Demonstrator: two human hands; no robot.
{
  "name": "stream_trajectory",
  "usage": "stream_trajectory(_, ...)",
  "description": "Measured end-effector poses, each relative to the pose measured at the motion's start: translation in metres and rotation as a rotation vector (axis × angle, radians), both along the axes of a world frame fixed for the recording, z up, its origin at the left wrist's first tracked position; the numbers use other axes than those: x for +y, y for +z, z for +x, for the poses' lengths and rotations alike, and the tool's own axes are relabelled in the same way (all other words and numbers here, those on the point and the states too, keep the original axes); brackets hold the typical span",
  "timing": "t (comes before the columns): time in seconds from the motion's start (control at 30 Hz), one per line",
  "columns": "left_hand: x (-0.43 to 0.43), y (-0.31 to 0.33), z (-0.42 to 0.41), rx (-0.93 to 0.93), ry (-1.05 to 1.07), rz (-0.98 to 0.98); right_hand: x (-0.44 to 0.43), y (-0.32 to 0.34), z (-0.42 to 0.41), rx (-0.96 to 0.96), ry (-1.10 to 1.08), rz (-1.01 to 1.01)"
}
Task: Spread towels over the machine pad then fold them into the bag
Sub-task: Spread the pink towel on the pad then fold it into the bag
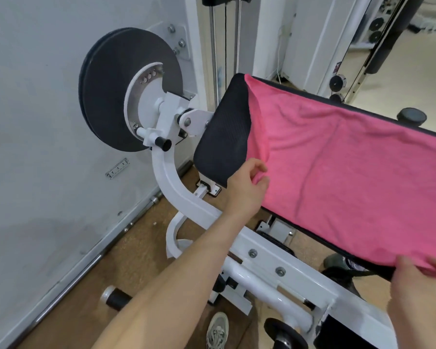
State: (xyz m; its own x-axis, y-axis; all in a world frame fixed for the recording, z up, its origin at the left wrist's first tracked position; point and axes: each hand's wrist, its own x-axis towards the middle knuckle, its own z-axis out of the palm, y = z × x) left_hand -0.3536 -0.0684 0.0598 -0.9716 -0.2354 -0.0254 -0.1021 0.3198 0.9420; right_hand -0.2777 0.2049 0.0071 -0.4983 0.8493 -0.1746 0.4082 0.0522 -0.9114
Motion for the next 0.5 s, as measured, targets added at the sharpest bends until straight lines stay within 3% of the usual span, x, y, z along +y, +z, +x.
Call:
stream_trajectory(0.07, 0.017, 0.009, 0.008, 0.003, -0.015, 0.067, -0.009, 0.025, 0.001, 0.115, 0.119, 0.076)
stream_trajectory(0.13, 0.036, 0.023, 0.018, -0.007, -0.042, 0.272, -0.014, 0.054, -0.003, 0.258, 0.236, 0.143)
stream_trajectory(0.27, 0.066, 0.046, 0.04, -0.054, -0.136, 0.585, -0.026, 0.103, -0.013, 0.425, 0.572, 0.054)
stream_trajectory(0.4, 0.079, 0.057, 0.065, -0.074, -0.342, 0.577, -0.033, 0.126, -0.007, 0.377, 0.836, -0.168)
stream_trajectory(0.5, 0.077, 0.069, 0.081, -0.026, -0.309, 0.418, -0.039, 0.14, 0.005, 0.338, 0.989, -0.419)
